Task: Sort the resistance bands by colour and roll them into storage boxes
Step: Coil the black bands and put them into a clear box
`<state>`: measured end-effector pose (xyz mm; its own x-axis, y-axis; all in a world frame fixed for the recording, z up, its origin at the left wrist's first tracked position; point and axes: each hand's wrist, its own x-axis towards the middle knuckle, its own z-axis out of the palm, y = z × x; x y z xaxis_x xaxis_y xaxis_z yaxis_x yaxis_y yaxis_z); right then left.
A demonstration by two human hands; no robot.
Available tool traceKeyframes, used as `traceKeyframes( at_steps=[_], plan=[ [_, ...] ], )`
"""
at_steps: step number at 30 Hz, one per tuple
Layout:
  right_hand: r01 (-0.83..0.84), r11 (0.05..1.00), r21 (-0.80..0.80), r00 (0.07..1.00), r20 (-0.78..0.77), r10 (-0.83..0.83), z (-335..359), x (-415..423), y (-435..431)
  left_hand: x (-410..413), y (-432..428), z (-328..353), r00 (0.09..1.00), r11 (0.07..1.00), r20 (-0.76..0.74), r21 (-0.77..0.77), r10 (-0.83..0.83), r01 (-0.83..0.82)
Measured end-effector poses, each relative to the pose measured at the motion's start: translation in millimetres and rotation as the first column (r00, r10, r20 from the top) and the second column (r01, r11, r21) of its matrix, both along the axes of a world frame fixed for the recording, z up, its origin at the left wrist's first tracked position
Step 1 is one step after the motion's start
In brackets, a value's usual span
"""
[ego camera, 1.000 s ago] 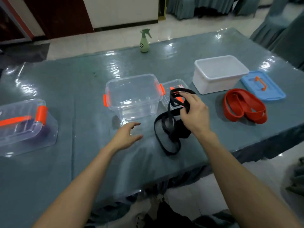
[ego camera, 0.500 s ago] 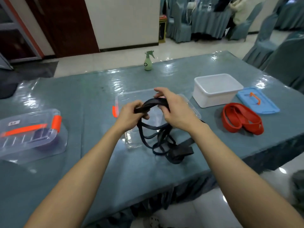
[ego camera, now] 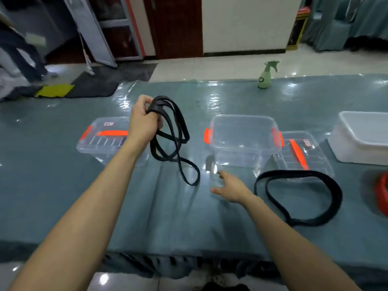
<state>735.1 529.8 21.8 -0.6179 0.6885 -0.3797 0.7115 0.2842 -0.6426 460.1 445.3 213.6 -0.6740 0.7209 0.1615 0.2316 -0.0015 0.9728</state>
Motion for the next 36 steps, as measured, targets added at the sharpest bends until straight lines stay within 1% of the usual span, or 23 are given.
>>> traceKeyframes(
  at_steps=[3, 6, 8, 9, 10, 11, 12, 13, 14, 15, 16, 18, 20, 21, 24, 25, 26, 28, 30, 31, 33, 35, 36],
  plan=[
    [-0.077, 0.997, 0.024, 0.996, 0.054, 0.076, -19, -17, -7, -11, -22, -30, 0.999, 0.998, 0.032, -0.064, 0.031, -0.029],
    [-0.163, 0.986, 0.026, 0.982, 0.104, 0.159, -39, -33, -21, -14, -49, -80, 0.996, 0.969, -0.052, -0.23, 0.078, -0.088],
    [-0.207, 0.978, 0.038, 0.973, 0.114, 0.201, -52, -40, -32, -21, -76, -121, 0.987, 0.915, -0.124, -0.376, 0.104, -0.144],
    [-0.229, 0.972, 0.046, 0.968, 0.119, 0.223, -59, -43, -37, -26, -93, -141, 0.978, 0.857, -0.185, -0.485, 0.093, -0.173],
    [-0.24, 0.97, 0.049, 0.965, 0.121, 0.233, -65, -45, -42, -31, -112, -159, 0.971, 0.758, -0.234, -0.623, 0.055, -0.193],
    [-0.222, 0.974, 0.049, 0.97, 0.113, 0.216, -70, -47, -45, -35, -131, -175, 0.973, 0.63, -0.23, -0.757, -0.007, -0.175],
    [-0.175, 0.983, 0.053, 0.981, 0.093, 0.169, -75, -48, -48, -38, -149, -187, 0.983, 0.508, -0.176, -0.853, -0.056, -0.124],
    [-0.112, 0.991, 0.068, 0.992, 0.072, 0.107, -78, -51, -50, -38, -165, -196, 0.991, 0.422, -0.101, -0.905, -0.083, -0.056],
    [-0.055, 0.994, 0.091, 0.997, 0.056, 0.05, -79, -53, -50, -37, -176, -202, 0.994, 0.376, -0.037, -0.927, -0.107, 0.006],
    [-0.017, 0.994, 0.111, 0.999, 0.043, 0.013, -80, -56, -48, -35, -184, -207, 0.991, 0.372, -0.015, -0.927, -0.133, 0.035],
    [0.005, 0.992, 0.123, 1.0, 0.027, -0.009, -80, -60, -46, -32, -188, -212, 0.988, 0.4, -0.044, -0.916, -0.149, 0.02],
    [0.052, 0.992, 0.119, 0.999, -0.021, -0.05, -77, -67, -41, -24, -189, -221, 0.985, 0.511, -0.156, -0.854, -0.078, -0.094],
    [0.096, 0.987, 0.13, 0.994, -0.072, -0.088, -72, -77, -32, -19, -186, -228, 0.96, 0.567, -0.279, -0.787, 0.025, -0.243],
    [0.11, 0.982, 0.151, 0.991, -0.096, -0.097, -70, -82, -27, -18, -185, -232, 0.937, 0.555, -0.348, -0.771, 0.045, -0.313],
    [0.07, 0.975, 0.212, 0.991, -0.13, -0.043, -69, -103, -13, -15, -186, -242, 0.832, 0.449, -0.554, -0.736, 0.031, -0.507],
    [0.031, 0.972, 0.234, 0.994, -0.113, -0.005, -69, -112, -8, -13, -187, -244, 0.779, 0.447, -0.627, -0.699, -0.008, -0.558],
    [-0.014, 0.967, 0.255, 0.996, -0.083, 0.036, -70, -120, -4, -12, -185, -246, 0.719, 0.478, -0.692, -0.653, -0.063, -0.587],
    [-0.106, 0.947, 0.304, 0.993, -0.01, 0.114, -73, -137, 2, -11, -175, -249, 0.634, 0.594, -0.754, -0.594, -0.175, -0.542],
    [-0.181, 0.911, 0.37, 0.983, 0.057, 0.172, -76, -154, 8, -15, -157, -250, 0.633, 0.685, -0.711, -0.626, -0.306, -0.373],
    [-0.209, 0.897, 0.39, 0.978, 0.093, 0.188, -78, -163, 10, -17, -145, -251, 0.637, 0.688, -0.66, -0.674, -0.398, -0.268],
    [-0.265, 0.884, 0.385, 0.961, 0.178, 0.211, -82, -178, 15, -21, -122, -255, 0.607, 0.614, -0.537, -0.783, -0.586, -0.1],
    [-0.311, 0.885, 0.346, 0.937, 0.266, 0.225, -85, -190, 20, -27, -104, -262, 0.556, 0.538, -0.451, -0.843, -0.699, -0.007],
    [-0.319, 0.885, 0.339, 0.929, 0.299, 0.22, -86, -196, 22, -33, -100, -264, 0.543, 0.522, -0.432, -0.853, -0.72, 0.014]
  ],
)
